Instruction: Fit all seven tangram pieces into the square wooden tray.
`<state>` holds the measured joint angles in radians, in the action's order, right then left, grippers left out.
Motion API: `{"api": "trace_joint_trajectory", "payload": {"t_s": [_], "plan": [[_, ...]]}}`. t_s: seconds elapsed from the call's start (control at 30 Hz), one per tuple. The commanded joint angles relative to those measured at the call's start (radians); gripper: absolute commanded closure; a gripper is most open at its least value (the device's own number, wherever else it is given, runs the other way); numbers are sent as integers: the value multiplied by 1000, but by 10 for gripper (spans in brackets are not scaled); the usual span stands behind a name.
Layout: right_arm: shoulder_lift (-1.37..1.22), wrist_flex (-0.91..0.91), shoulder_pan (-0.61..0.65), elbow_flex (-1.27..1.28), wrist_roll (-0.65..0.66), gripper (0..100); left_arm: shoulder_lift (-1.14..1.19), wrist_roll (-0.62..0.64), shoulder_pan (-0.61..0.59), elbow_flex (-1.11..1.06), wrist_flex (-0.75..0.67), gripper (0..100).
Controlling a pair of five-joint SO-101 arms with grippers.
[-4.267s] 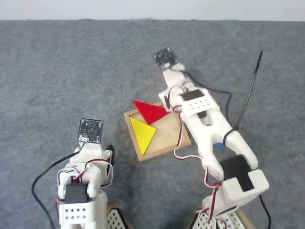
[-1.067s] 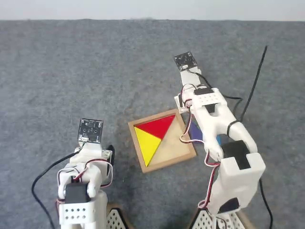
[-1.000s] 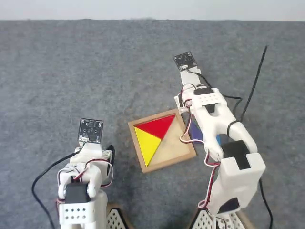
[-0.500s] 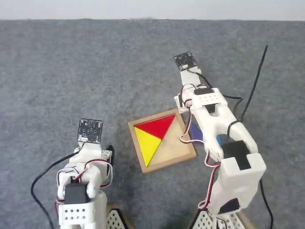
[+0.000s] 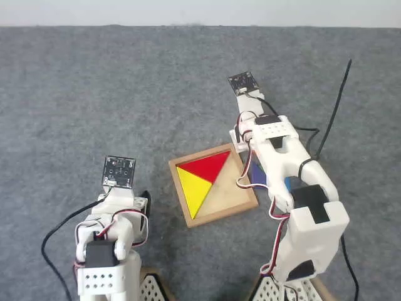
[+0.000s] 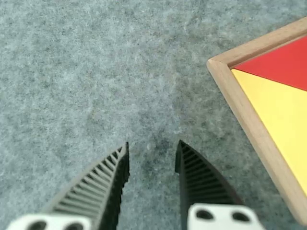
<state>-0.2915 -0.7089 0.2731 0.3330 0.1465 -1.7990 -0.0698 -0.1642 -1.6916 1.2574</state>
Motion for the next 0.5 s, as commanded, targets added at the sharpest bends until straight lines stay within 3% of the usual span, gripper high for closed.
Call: {"api": "trace_joint_trajectory", "payload": {"t_s": [0.0,0.13,0.47], "plan": [[13,-18,-13,-38,-5,736,-28,-6,2,8,9,847],[13,-18,-13,-38,-3,755,-28,-6,2,8,9,847],[18,-12,-13,-34,-3,936,-28,-6,2,8,9,847]]}}
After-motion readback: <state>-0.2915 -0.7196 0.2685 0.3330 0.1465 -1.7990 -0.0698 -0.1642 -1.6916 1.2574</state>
